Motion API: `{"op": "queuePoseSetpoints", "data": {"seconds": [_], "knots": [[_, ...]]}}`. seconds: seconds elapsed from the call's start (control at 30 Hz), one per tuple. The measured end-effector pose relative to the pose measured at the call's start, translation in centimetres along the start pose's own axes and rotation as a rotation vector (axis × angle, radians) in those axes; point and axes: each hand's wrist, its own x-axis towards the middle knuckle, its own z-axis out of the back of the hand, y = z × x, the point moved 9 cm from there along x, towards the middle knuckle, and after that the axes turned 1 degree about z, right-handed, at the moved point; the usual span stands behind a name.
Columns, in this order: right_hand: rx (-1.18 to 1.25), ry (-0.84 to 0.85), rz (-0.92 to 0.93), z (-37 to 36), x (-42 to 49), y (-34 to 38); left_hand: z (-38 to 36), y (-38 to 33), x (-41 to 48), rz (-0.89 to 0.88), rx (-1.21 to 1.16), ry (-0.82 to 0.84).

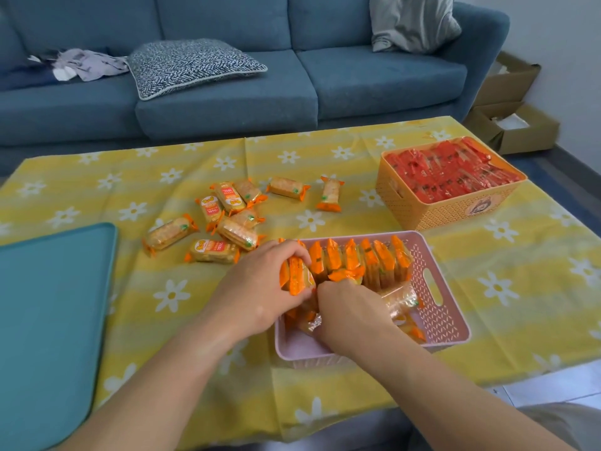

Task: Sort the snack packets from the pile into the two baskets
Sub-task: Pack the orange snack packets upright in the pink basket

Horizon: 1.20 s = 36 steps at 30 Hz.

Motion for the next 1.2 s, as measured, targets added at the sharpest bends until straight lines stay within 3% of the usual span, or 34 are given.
{"op": "queuePoseSetpoints", "data": {"seconds": [0.23, 0.43, 0.63, 0.77, 0.93, 1.07, 1.2], "knots": [[0.061, 0.138, 0.088, 0.0, -0.2, -0.2, 0.3, 0.2, 0.1, -0.007, -0.048, 0.012], [0.092, 0.175, 0.035, 3.3, -2.2, -2.6, 1.1, -0.2, 0.2, -0.009, -0.132, -0.018], [0.026, 0.118, -0.006, 4.8, -3.0, -3.8, 2.9, -1.2, 0.2, -0.009, -0.33, -0.088], [0.163, 0.123, -0.07, 5.1, -2.7, -4.7, 3.7, -1.1, 0.1, 0.016, -0.419, -0.126], [0.438, 0.063, -0.18, 5.2, -2.0, -5.9, 1.7, -1.4, -0.4, 0.028, -0.113, 0.003], [0.42, -0.034, -0.126, 4.6, -1.7, -3.4, -1.0, -2.3, -0.8, 0.016, 0.296, 0.056], [0.371, -0.105, -0.071, 2.6, -0.5, -1.9, -1.6, -2.2, -1.0, 0.025, 0.392, 0.01]]}}
